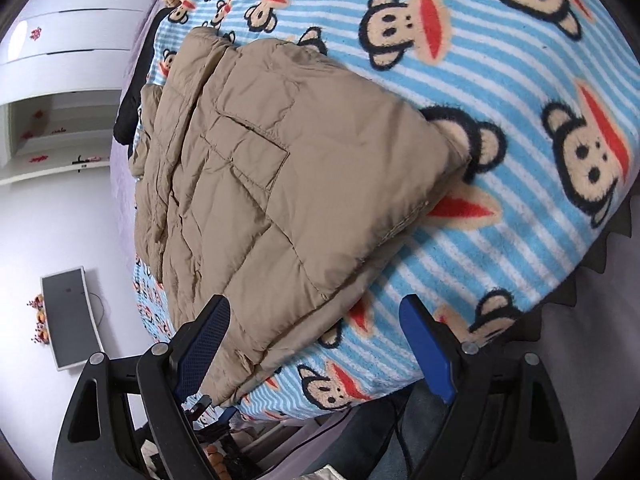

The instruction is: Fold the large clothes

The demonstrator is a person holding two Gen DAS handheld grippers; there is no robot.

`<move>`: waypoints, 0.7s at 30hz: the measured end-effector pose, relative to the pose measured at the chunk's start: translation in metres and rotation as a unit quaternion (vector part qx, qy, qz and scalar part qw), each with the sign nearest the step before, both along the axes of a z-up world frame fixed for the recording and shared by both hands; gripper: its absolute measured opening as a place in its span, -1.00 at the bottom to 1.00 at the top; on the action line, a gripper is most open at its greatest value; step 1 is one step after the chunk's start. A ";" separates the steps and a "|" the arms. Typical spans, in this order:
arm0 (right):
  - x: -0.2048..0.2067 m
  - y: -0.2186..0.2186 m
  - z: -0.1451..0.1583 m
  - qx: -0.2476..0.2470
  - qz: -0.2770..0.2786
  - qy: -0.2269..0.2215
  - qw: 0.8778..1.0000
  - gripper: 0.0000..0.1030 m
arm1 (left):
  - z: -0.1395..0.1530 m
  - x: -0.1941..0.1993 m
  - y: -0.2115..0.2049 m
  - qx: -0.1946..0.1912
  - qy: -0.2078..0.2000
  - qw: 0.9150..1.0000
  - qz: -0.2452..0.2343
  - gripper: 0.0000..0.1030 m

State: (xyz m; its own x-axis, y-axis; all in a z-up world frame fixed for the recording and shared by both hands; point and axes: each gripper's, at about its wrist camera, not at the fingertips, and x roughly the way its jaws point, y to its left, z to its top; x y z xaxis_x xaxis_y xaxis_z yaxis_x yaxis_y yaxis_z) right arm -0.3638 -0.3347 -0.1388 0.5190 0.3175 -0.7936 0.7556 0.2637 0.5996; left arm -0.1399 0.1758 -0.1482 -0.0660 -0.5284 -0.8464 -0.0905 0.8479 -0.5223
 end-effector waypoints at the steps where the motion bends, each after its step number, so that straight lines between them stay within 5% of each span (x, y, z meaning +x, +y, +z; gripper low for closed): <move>1: -0.001 -0.001 -0.005 0.001 -0.007 0.004 1.000 0.72 | 0.000 0.003 -0.005 0.004 -0.005 1.000 -0.004 0.86; 5: -0.002 0.000 -0.022 0.028 -0.034 -0.011 0.999 0.72 | -0.003 0.013 -0.022 0.013 -0.019 1.000 -0.007 0.83; 7: 0.001 0.001 -0.032 0.040 -0.040 -0.021 0.998 0.72 | -0.004 0.015 -0.023 0.012 -0.019 1.000 -0.001 0.50; 9: 0.003 0.002 -0.041 0.051 -0.047 -0.027 0.997 0.72 | -0.005 0.019 -0.023 0.009 -0.017 1.000 -0.001 -0.34; 11: 0.006 0.004 -0.046 0.068 -0.060 -0.042 0.995 0.71 | -0.005 0.025 -0.021 -0.002 -0.015 1.000 0.004 -0.68; 13: 0.009 0.004 -0.050 0.090 -0.074 -0.061 0.991 0.47 | 0.004 0.028 -0.019 -0.004 -0.030 1.000 0.006 -0.73; 16: 0.012 0.005 -0.058 0.122 -0.087 -0.069 0.986 -0.62 | 0.023 0.035 -0.021 -0.004 -0.053 0.999 0.002 -0.77; 21: 0.033 -0.001 -0.030 0.101 -0.046 -0.093 0.989 -0.78 | 0.062 0.062 -0.029 -0.005 -0.100 0.995 0.002 -0.77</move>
